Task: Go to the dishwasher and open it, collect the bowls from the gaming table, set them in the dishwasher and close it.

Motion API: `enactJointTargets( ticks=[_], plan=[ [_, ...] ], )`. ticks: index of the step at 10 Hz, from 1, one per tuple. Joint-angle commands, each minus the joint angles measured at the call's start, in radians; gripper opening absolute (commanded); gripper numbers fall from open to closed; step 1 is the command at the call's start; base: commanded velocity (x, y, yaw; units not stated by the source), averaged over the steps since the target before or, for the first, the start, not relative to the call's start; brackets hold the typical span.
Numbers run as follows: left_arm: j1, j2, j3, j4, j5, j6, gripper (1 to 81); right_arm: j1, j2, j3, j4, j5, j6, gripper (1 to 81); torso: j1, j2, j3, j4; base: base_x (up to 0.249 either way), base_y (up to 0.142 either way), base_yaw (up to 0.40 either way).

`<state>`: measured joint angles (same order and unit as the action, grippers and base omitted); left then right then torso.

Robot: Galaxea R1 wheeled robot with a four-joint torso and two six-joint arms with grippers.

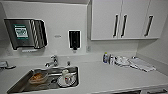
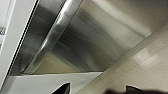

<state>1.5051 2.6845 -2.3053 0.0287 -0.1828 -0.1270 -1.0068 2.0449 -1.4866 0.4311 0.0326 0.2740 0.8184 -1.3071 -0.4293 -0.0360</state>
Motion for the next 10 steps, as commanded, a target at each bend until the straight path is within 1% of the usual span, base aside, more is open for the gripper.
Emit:
enactJointTargets(
  ticks=[1, 3, 4, 5, 7, 10],
  plan=[
    [-0.058, -0.012, -0.009, -0.003, 0.04, 0.003, 81.1, 0.17, -0.076, 0.013, 0.009, -0.088, 0.057, 81.1, -0.001, 0.001, -0.091, 0.0, 0.0, 0.0, 0.0],
    [-0.055, 0.014, -0.049, -0.001, 0.04, 0.004, 81.1, 0.207, -0.098, 0.04, 0.011, -0.092, 0.067, 81.1, 0.006, -0.009, -0.134, 0.0, 0.0, 0.0, 0.0],
    [-0.053, 0.025, -0.065, 0.0, 0.043, 0.004, 81.1, 0.23, -0.114, 0.071, 0.011, -0.092, 0.068, 81.1, 0.006, -0.009, -0.086, 0.0, 0.0, 0.0, 0.0],
    [-0.052, 0.031, -0.074, 0.0, 0.043, 0.004, 81.1, 0.257, -0.131, 0.102, 0.011, -0.091, 0.074, 81.1, 0.008, -0.009, -0.108, 0.0, 0.0, 0.0, 0.0],
    [-0.052, 0.035, -0.08, -0.003, 0.04, 0.004, 81.1, 0.32, -0.151, 0.151, 0.011, -0.094, 0.115, 81.1, 0.008, -0.009, -0.12, 0.0, 0.0, 0.0, 0.0],
    [-0.052, 0.046, -0.082, -0.004, 0.04, 0.003, 81.1, 0.38, -0.119, 0.137, 0.011, -0.137, 0.174, 81.1, 0.008, -0.009, -0.119, 0.0, 0.0, 0.0, 0.0]
  ],
)
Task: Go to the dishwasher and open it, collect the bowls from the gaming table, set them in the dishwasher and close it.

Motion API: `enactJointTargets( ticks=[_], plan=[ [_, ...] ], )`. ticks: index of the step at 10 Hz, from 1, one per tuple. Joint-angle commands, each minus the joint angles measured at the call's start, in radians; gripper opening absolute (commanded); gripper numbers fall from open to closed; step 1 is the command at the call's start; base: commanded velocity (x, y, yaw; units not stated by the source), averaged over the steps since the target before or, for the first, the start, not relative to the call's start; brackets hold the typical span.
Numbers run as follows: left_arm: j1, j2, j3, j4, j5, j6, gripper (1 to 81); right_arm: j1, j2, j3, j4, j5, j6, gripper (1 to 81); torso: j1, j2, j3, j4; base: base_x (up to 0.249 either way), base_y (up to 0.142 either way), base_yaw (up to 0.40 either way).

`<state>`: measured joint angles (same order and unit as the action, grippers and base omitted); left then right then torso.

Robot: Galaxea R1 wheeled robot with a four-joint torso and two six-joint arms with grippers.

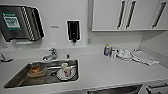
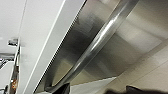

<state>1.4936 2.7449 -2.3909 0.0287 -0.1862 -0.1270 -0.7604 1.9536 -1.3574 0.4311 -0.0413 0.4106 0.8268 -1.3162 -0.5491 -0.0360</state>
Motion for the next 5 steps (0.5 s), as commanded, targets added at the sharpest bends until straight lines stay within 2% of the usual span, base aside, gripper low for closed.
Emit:
enactJointTargets(
  ticks=[1, 3, 5],
  plan=[
    [-0.042, -0.013, 0.004, -0.004, 0.042, 0.003, 81.1, 0.138, -0.011, -0.004, 0.014, -0.063, 0.06, 81.1, 0.0, 0.0, 0.0, 0.0, 0.0, 0.0, 0.0],
    [-0.042, -0.01, -0.004, -0.004, 0.042, 0.003, 81.1, 0.132, 0.055, -0.079, 0.011, -0.065, 0.137, 81.1, 0.0, 0.0, 0.0, 0.0, 0.0, 0.0, 0.0],
    [-0.042, -0.007, -0.018, -0.007, 0.042, 0.003, 81.1, 0.137, 0.118, -0.133, 0.012, -0.077, 0.151, 81.1, 0.0, 0.0, 0.0, 0.0, 0.0, 0.0, 0.0]
  ],
)
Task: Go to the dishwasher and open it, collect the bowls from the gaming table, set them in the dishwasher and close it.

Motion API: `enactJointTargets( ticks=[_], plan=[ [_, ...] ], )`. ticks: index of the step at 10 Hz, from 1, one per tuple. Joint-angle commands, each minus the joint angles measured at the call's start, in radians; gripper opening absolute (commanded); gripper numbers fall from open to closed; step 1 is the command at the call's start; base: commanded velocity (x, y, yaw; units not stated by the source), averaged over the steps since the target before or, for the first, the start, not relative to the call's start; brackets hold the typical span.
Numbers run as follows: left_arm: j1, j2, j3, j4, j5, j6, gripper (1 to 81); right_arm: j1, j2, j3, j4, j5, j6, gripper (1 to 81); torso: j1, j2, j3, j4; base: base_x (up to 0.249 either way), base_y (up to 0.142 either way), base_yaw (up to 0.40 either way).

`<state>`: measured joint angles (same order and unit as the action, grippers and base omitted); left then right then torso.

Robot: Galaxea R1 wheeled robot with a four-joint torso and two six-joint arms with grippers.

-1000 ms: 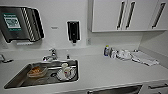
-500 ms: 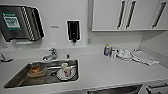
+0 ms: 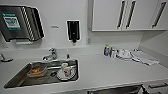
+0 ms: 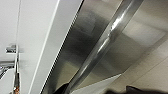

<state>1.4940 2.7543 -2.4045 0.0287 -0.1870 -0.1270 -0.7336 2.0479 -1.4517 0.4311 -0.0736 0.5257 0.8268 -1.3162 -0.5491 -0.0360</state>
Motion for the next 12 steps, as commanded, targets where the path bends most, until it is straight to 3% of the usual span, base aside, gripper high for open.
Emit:
enactJointTargets(
  ticks=[1, 5, 12],
  plan=[
    [-0.042, -0.014, -0.012, -0.015, 0.043, 0.003, 81.1, 0.11, 0.056, -0.071, 0.012, -0.044, 0.036, 81.1, 0.0, 0.0, 0.0, 0.0, 0.0, 0.0, 0.0],
    [-0.041, -0.001, -0.033, -0.018, 0.043, 0.003, 81.1, 0.124, 0.126, -0.156, 0.034, -0.046, 0.102, 81.1, 0.0, 0.0, 0.0, 0.0, 0.0, 0.0, 0.0],
    [-0.041, 0.001, -0.033, -0.019, 0.043, 0.003, 81.1, 0.099, 0.149, -0.268, 0.054, -0.044, 0.119, 81.1, 0.0, 0.0, 0.0, 0.0, 0.0, 0.0, 0.0]
  ],
)
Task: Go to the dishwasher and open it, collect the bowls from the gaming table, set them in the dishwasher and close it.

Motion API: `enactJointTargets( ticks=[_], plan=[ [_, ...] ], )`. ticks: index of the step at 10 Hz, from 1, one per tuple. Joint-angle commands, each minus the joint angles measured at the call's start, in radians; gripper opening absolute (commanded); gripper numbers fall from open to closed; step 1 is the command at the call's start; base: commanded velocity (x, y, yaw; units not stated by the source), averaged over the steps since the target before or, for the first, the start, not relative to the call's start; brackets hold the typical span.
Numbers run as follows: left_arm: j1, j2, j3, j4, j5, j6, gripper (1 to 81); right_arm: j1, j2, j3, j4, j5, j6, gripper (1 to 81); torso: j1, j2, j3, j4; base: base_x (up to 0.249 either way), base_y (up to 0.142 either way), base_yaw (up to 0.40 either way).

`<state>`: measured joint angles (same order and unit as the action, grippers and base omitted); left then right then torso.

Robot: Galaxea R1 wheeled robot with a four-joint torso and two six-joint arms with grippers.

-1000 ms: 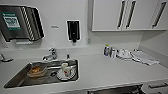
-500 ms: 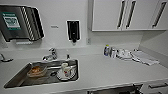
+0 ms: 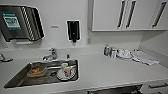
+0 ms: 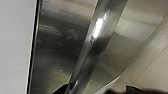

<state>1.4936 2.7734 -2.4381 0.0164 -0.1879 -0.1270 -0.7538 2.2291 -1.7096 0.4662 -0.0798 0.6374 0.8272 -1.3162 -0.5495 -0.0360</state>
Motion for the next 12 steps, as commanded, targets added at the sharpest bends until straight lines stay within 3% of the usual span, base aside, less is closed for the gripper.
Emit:
enactJointTargets(
  ticks=[1, 4, 8, 12],
  plan=[
    [-0.042, -0.017, 0.001, -0.007, 0.044, 0.003, 81.1, 0.113, -0.027, -0.022, 0.019, -0.038, 0.007, 81.1, 0.0, 0.0, 0.0, 0.0, 0.0, 0.0, 0.0],
    [-0.042, -0.017, 0.001, -0.007, 0.044, 0.004, 81.1, 0.11, 0.005, -0.079, 0.017, -0.038, 0.007, 81.1, 0.0, 0.0, 0.0, 0.0, 0.0, 0.0, 0.0],
    [-0.042, -0.011, -0.015, -0.019, 0.044, 0.004, 81.1, 0.109, 0.115, -0.215, 0.017, -0.035, 0.033, 81.1, 0.0, 0.0, 0.0, 0.0, 0.0, 0.0, 0.0],
    [-0.042, 0.026, -0.073, -0.016, 0.045, 0.004, 81.1, 0.029, 0.126, -0.284, 0.002, -0.04, 0.025, 81.1, 0.0, 0.0, 0.0, 0.0, 0.0, 0.0, 0.0]
  ],
)
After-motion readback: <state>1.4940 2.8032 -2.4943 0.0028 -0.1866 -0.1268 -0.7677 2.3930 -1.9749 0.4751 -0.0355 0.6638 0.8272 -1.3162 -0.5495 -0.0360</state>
